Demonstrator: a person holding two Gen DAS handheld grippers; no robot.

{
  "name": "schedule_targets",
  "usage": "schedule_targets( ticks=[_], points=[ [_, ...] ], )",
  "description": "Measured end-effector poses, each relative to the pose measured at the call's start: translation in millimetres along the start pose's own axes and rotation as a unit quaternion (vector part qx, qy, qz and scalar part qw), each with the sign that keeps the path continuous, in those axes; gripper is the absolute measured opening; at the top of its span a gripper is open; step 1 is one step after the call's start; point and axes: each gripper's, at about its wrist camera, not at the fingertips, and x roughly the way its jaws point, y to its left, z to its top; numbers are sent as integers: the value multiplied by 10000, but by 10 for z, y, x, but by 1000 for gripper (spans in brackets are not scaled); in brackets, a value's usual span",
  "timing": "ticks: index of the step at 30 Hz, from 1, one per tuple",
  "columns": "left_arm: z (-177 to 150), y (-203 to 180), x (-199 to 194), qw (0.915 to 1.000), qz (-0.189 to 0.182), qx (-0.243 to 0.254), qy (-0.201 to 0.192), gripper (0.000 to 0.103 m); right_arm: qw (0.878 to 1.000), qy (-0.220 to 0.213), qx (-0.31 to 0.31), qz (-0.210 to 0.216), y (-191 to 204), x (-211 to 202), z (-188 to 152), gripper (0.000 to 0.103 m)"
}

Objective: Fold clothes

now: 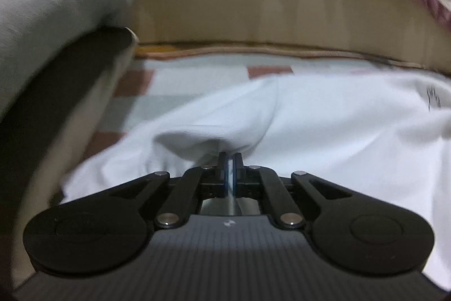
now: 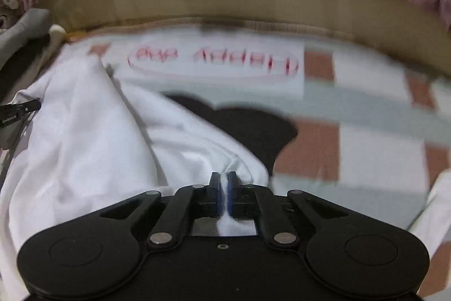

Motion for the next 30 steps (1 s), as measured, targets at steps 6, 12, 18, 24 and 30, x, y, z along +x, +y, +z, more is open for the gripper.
schedule_targets(
  ticks=[6, 12, 18, 24, 30],
  points=[
    [339, 268, -1022, 9842, 375, -449, -1669, 0, 9825, -1848, 232, -46, 34, -1300, -165, 4],
    [-68, 737, -1929, 9856, -241, -1014, -1331, 0, 9710, -2326, 521, -152, -149, -2162, -741, 4],
    [-496, 565, -1263, 9830, -916, -1591, 86, 11, 9968, 76, 452, -649, -458, -1111, -1523, 4],
    [-281, -4, -780, 9794, -1322, -1529, -16, 52, 9992, -404, 38, -22, -243, -1158, -1054, 19],
    [-69, -397, -211, 9909, -999, -761, 492, 59, 9943, -232, 54, 1041, -146, -563, -265, 54]
  ],
)
